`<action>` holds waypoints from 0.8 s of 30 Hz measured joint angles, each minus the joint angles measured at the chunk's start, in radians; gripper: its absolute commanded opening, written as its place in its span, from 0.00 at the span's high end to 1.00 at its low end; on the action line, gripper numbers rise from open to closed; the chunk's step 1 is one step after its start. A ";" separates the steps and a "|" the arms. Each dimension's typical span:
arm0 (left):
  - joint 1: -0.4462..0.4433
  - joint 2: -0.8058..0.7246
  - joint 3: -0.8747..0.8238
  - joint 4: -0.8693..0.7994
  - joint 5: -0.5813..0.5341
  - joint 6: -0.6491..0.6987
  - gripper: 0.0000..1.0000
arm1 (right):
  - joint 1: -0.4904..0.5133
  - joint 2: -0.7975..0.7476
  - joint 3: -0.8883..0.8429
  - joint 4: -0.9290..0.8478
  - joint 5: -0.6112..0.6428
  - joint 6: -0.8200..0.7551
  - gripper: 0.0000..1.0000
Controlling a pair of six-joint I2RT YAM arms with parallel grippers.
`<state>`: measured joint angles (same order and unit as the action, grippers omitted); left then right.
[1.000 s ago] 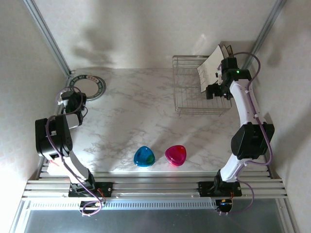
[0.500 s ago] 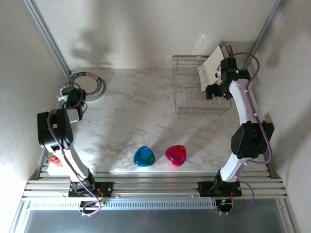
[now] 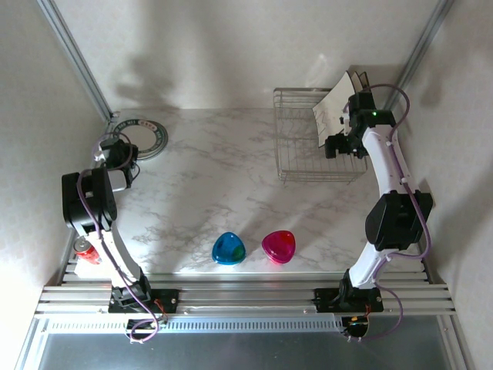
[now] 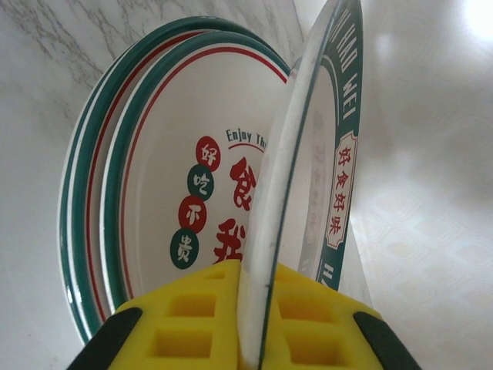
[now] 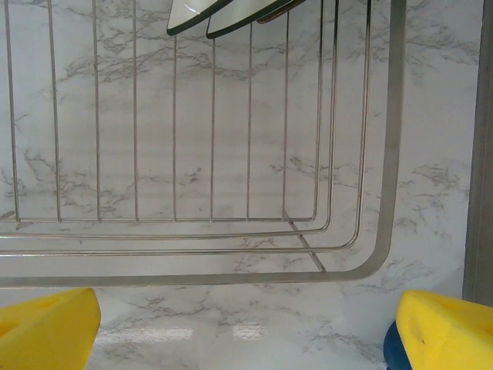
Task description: Unload the plates from the dish rack
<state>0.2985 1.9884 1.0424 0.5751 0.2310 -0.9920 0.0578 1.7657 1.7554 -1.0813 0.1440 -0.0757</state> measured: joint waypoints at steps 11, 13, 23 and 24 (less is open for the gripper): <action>0.005 0.031 0.031 -0.011 0.008 0.000 0.96 | 0.002 0.001 0.000 0.000 -0.007 -0.004 0.01; 0.005 0.037 0.031 -0.012 0.008 0.000 0.93 | 0.002 0.002 0.000 0.000 -0.008 -0.005 0.01; 0.005 0.039 0.039 -0.014 0.015 0.006 0.69 | 0.006 0.011 0.000 0.000 -0.010 -0.011 0.01; 0.005 0.039 0.040 -0.014 0.016 0.010 0.67 | 0.006 0.011 0.000 0.000 -0.010 -0.011 0.01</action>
<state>0.3038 2.0270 1.0828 0.5606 0.2466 -0.9817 0.0635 1.7767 1.7554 -1.0813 0.1341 -0.0868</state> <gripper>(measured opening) 0.294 0.990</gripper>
